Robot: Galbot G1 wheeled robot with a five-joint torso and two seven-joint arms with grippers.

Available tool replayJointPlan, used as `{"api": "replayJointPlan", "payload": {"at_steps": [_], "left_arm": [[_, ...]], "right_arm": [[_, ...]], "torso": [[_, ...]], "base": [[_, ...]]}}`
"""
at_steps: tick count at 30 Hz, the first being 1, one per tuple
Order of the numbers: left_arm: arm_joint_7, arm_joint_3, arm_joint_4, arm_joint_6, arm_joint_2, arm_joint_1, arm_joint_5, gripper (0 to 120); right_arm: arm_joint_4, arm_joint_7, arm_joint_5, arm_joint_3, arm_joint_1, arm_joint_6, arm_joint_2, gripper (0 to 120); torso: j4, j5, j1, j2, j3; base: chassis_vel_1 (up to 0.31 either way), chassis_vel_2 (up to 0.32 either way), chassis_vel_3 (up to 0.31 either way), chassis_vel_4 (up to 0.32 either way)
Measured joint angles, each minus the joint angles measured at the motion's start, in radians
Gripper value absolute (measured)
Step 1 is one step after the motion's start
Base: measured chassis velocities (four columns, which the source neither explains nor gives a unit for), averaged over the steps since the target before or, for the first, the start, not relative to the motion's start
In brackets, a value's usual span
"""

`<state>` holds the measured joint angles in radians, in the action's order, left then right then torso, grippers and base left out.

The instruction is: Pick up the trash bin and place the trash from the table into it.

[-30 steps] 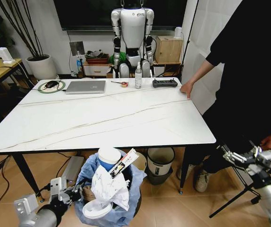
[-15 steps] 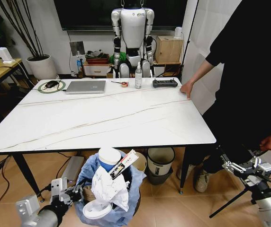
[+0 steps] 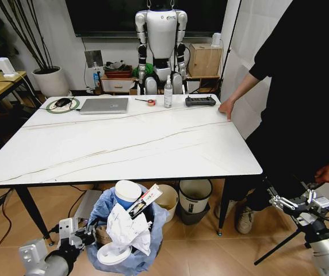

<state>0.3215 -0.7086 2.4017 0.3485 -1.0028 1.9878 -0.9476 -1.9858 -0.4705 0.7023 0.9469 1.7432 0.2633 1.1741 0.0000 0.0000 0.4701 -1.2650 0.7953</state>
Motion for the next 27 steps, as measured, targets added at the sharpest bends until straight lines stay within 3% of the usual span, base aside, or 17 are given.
{"api": "replayJointPlan", "payload": {"at_steps": [27], "left_arm": [[0.004, 0.010, -0.018, -0.030, -0.004, -0.018, 0.011, 0]], "right_arm": [[0.000, 0.001, 0.001, -0.001, -0.001, -0.001, -0.001, 100]], "torso": [[0.0000, 0.0001, 0.000, 0.000, 0.000]], "base": [[0.000, 0.000, 0.000, 0.000]]}}
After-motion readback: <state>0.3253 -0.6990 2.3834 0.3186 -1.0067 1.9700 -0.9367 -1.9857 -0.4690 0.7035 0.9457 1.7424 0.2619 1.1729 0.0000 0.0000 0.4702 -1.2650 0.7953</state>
